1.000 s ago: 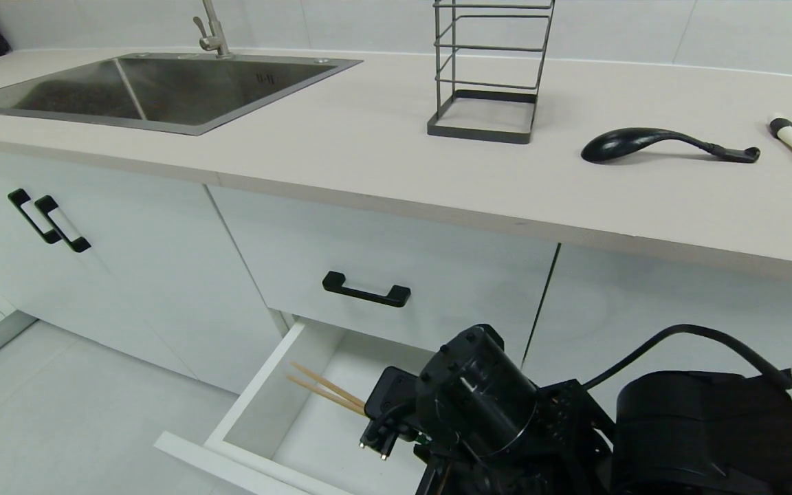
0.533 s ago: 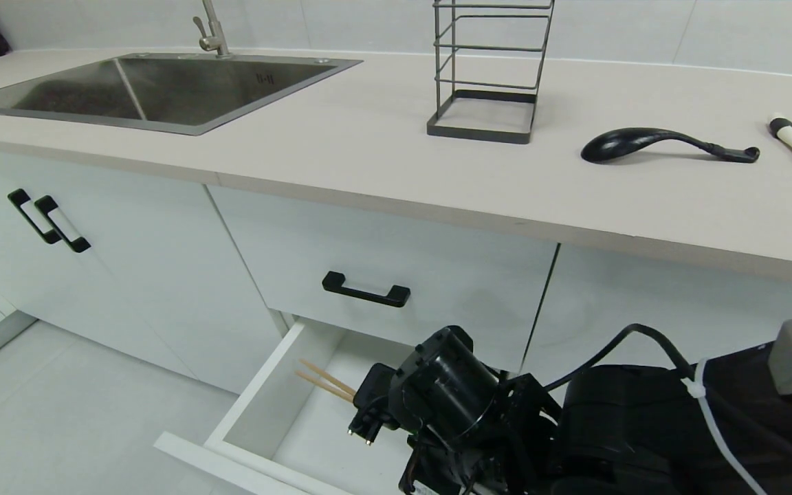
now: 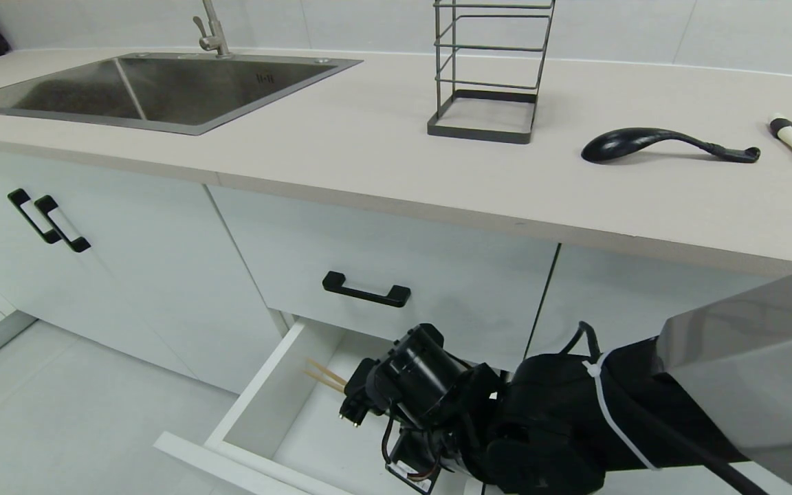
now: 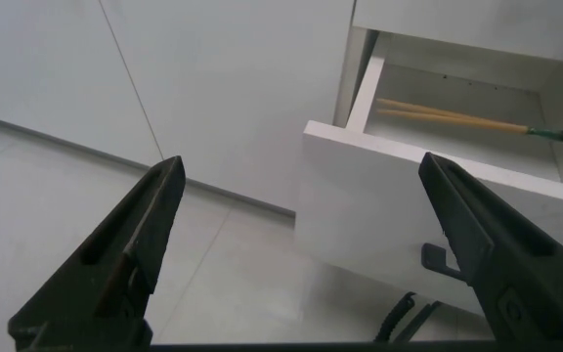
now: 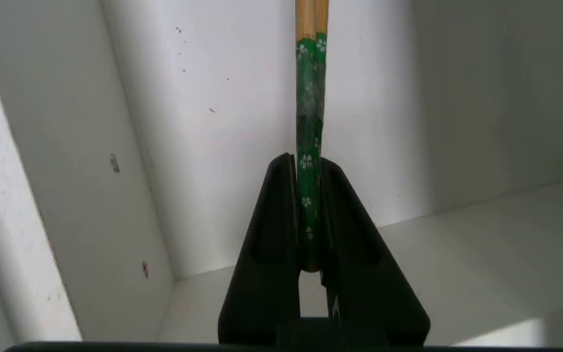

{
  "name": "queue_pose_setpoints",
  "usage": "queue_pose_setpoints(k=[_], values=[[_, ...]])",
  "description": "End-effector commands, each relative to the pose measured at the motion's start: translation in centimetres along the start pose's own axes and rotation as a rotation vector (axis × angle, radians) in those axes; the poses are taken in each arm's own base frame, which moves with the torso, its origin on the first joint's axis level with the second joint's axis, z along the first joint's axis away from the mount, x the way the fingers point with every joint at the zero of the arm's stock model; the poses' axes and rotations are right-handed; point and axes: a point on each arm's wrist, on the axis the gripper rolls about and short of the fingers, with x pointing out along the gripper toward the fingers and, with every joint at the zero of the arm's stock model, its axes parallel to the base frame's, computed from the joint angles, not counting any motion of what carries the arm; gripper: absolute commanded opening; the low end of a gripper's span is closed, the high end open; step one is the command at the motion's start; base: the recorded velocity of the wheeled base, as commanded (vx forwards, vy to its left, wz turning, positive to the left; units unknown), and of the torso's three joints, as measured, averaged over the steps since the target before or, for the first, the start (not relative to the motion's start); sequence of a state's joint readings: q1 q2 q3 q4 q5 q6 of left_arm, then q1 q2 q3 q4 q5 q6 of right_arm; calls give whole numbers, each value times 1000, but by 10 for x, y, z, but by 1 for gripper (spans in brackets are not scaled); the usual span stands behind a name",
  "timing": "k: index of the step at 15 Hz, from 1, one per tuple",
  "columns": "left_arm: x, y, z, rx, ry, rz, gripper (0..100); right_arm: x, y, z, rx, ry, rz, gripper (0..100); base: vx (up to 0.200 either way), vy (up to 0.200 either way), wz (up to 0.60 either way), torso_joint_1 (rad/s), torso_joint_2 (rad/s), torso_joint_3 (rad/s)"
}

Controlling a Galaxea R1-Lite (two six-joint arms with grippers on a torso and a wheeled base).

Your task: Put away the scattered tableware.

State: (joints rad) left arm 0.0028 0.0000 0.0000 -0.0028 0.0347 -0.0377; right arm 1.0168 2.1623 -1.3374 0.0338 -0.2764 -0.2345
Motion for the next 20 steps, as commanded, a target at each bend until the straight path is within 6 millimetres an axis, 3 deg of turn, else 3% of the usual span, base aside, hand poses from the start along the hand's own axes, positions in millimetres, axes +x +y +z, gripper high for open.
queue_pose_setpoints(k=[1,10,14,17,18,20], values=[[0,0,0,-1,-2,1,100,10,1,-2,-1,21,1,0,0,0,0,0,0,0],[0,0,0,-1,0,1,100,10,5,-7,-19,58,15,0,0,0,0,0,0,0],[0,0,0,-1,-2,1,100,25,10,-8,-22,70,17,0,0,0,0,0,0,0],[0,0,0,-1,-2,1,100,25,9,-3,-41,61,18,0,0,0,0,0,0,0],[0,0,0,1,0,1,100,25,10,-4,-41,66,19,100,0,0,0,0,0,0],[0,0,0,-1,-2,1,100,24,9,-2,-39,60,19,100,0,0,0,0,0,0]])
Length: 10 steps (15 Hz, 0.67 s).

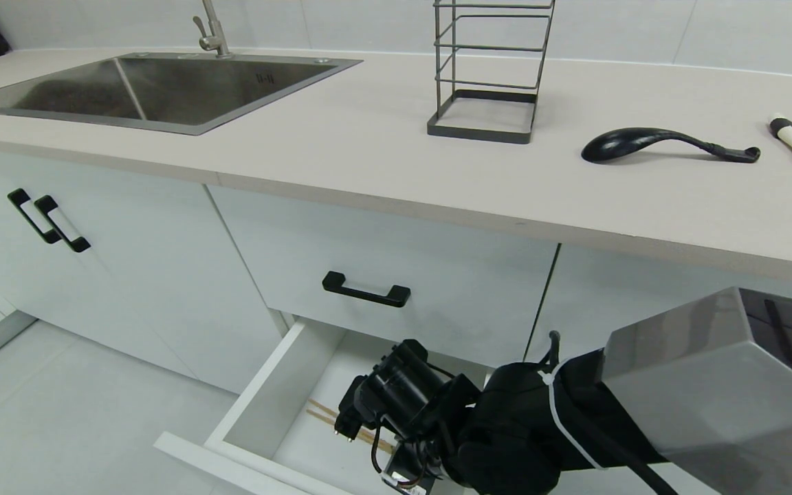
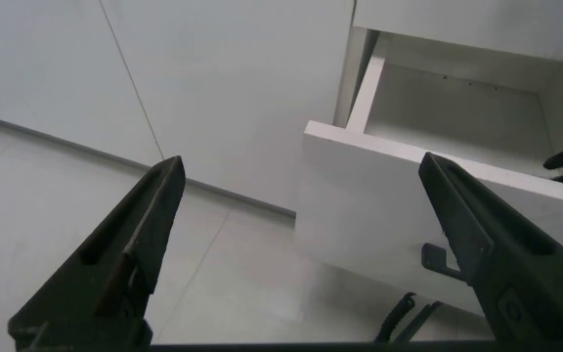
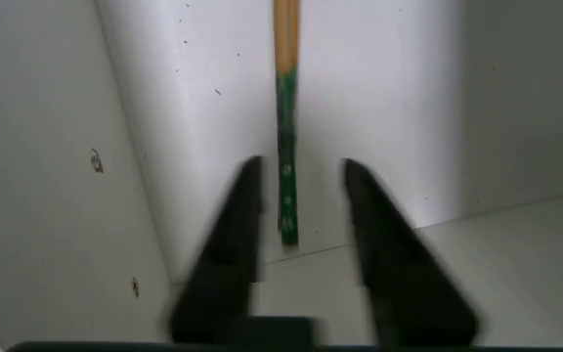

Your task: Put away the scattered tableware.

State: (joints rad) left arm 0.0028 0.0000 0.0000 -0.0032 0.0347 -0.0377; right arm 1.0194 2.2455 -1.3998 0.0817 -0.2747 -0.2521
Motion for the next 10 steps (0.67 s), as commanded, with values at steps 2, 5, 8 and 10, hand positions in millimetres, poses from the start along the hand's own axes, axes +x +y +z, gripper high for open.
queue_pose_setpoints(k=[2,5,8,10], values=[[0,0,0,-1,-1,1,100,-7,0,4,1,-21,-1,100,0,0,0,0,0,0],[0,0,0,-1,0,1,100,-36,2,16,1,-96,0,100,0,0,0,0,0,0],[0,0,0,-1,0,1,100,-73,4,25,-5,-176,6,100,0,0,0,0,0,0],[0,0,0,-1,0,1,100,-99,-1,22,4,-221,2,100,0,0,0,0,0,0]])
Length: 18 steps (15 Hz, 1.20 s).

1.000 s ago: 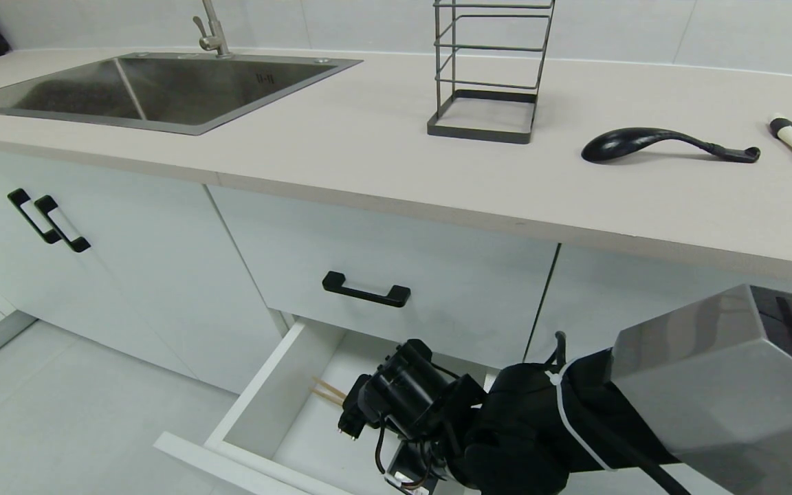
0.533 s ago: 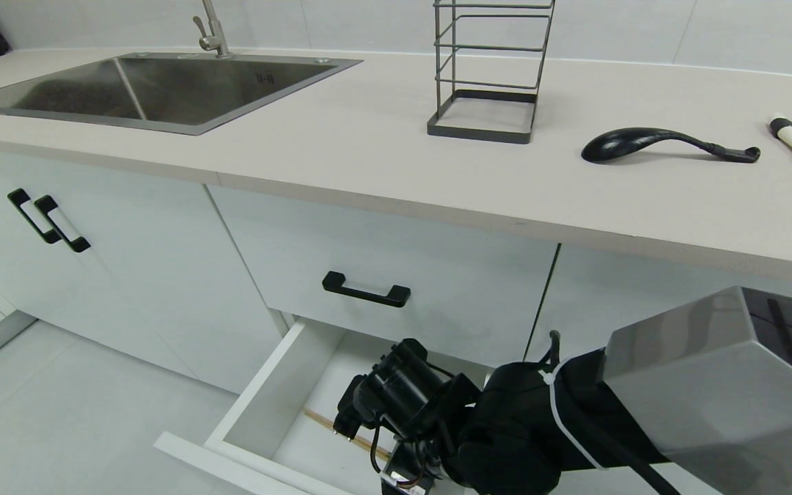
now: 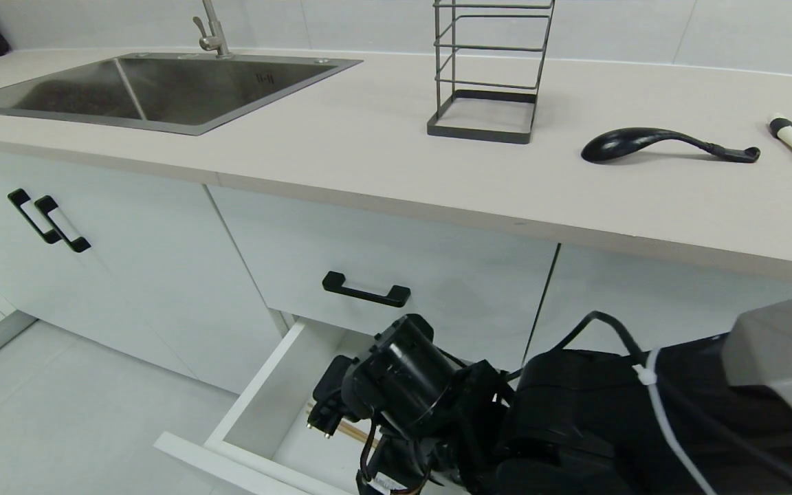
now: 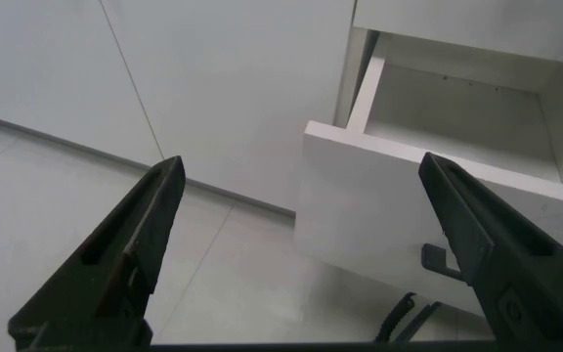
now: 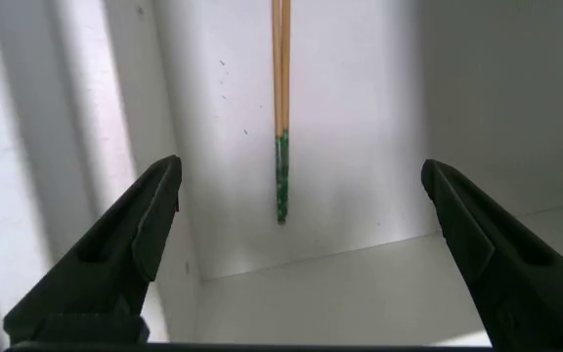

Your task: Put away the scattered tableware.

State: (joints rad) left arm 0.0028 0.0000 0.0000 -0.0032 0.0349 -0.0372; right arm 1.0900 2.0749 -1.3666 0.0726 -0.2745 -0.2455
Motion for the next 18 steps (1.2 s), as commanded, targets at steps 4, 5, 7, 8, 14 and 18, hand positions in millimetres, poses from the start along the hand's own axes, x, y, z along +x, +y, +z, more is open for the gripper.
queue_pose_setpoints(k=[4,5,7,8,14,18], values=[[0,0,0,-1,0,1,100,-57,-3,-11,15,-127,-2,100,0,0,0,0,0,0],[0,0,0,0,-1,1,100,-59,-1,-21,13,-127,1,100,0,0,0,0,0,0],[0,0,0,0,0,1,100,-66,2,-34,18,-185,51,100,0,0,0,0,0,0],[0,0,0,0,-1,1,100,-68,3,-40,22,-236,99,100,0,0,0,0,0,0],[0,0,0,-1,-1,1,100,-107,-9,-81,49,-386,187,100,0,0,0,0,0,0],[0,0,0,-1,0,1,100,-124,-29,-86,84,-427,122,100,0,0,0,0,0,0]])
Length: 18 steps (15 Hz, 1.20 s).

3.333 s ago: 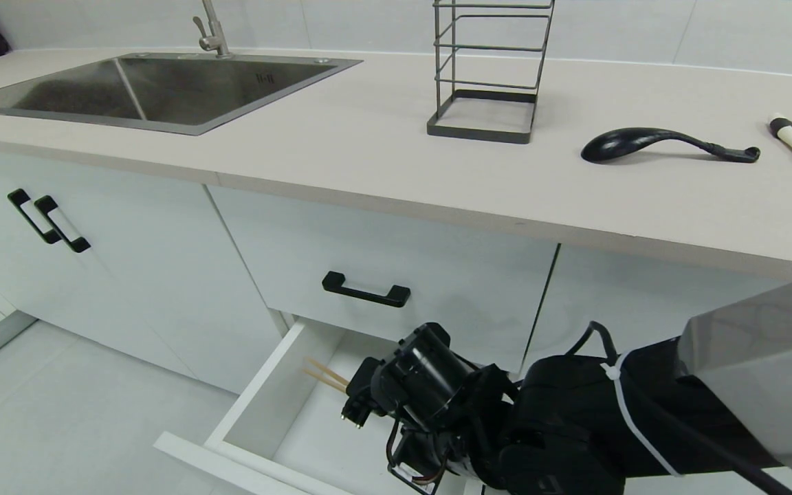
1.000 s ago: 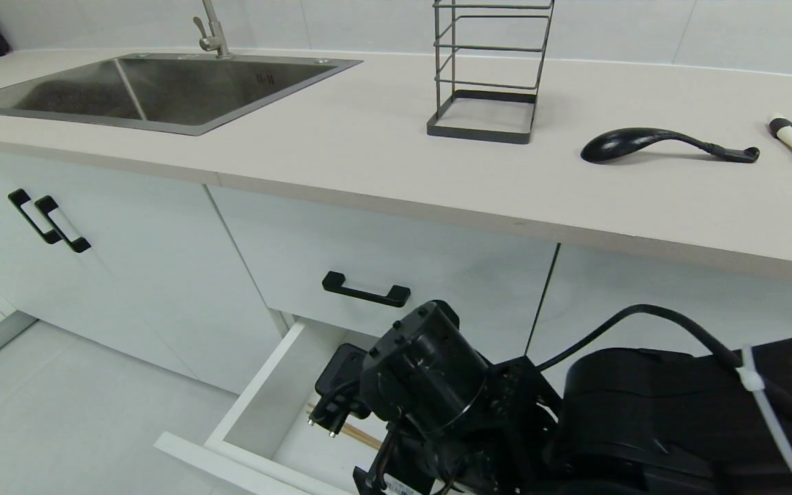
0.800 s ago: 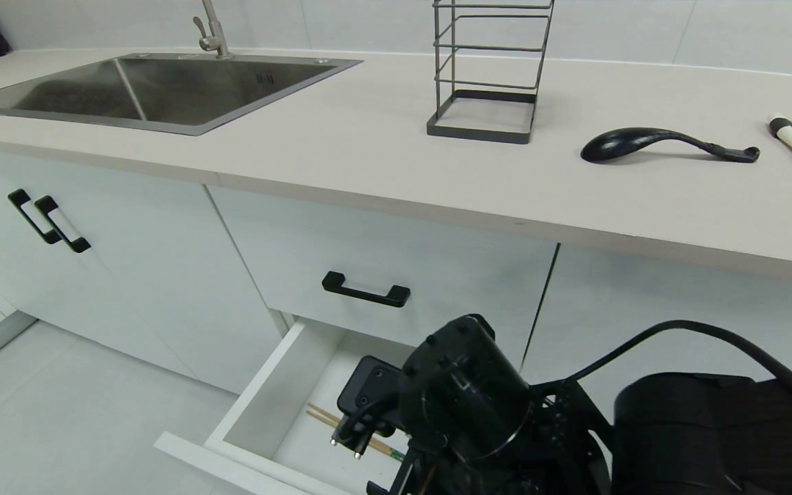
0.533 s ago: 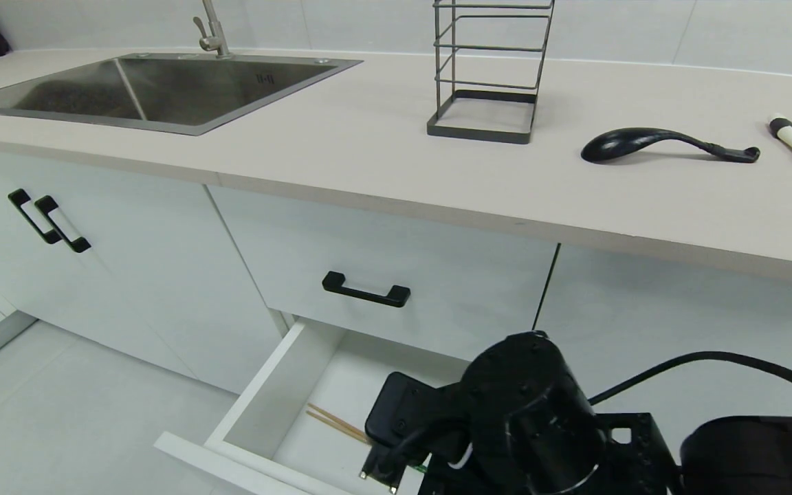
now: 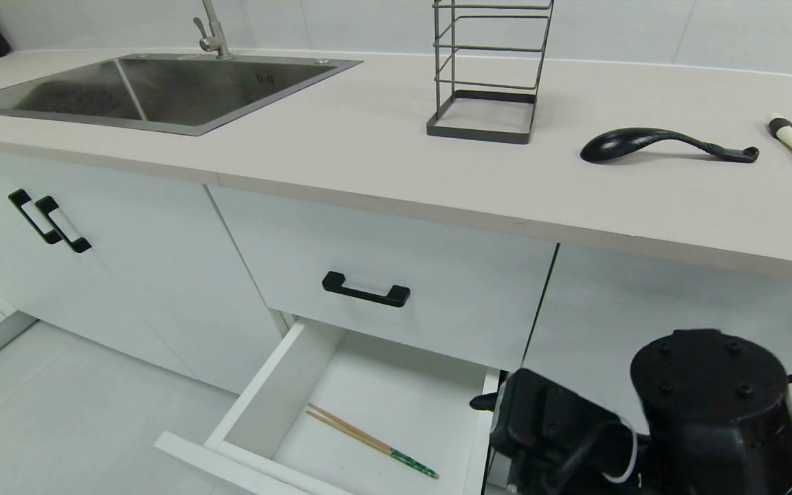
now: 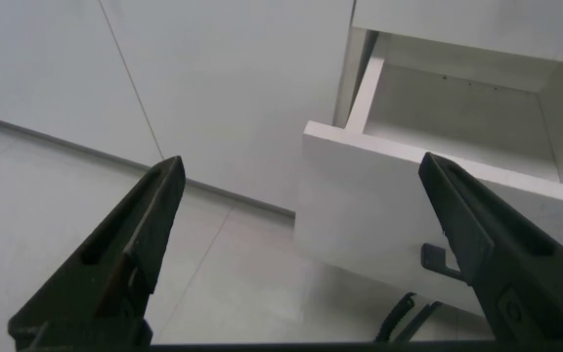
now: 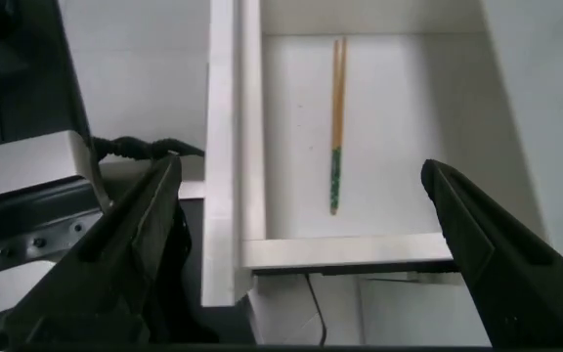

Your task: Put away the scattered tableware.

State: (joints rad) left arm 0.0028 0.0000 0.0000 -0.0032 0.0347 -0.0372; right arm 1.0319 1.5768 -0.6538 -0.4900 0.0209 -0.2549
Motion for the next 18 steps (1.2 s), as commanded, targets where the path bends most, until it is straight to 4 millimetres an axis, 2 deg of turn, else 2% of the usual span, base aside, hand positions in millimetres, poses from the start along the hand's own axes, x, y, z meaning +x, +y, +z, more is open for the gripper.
queue_pose_setpoints(k=[1,5,6,9,18], values=[[0,0,0,0,0,1,100,-12,-11,7,11,-45,-44,100,0,0,0,0,0,0],[0,0,0,0,0,1,100,-12,-14,17,10,-103,36,100,0,0,0,0,0,0],[0,0,0,0,-1,1,100,-9,-19,13,19,-92,44,100,0,0,0,0,0,0],[0,0,0,-1,0,1,100,17,-20,7,-47,-108,38,100,0,0,0,0,0,0],[0,0,0,0,0,1,100,16,-17,8,-38,-108,46,100,0,0,0,0,0,0]])
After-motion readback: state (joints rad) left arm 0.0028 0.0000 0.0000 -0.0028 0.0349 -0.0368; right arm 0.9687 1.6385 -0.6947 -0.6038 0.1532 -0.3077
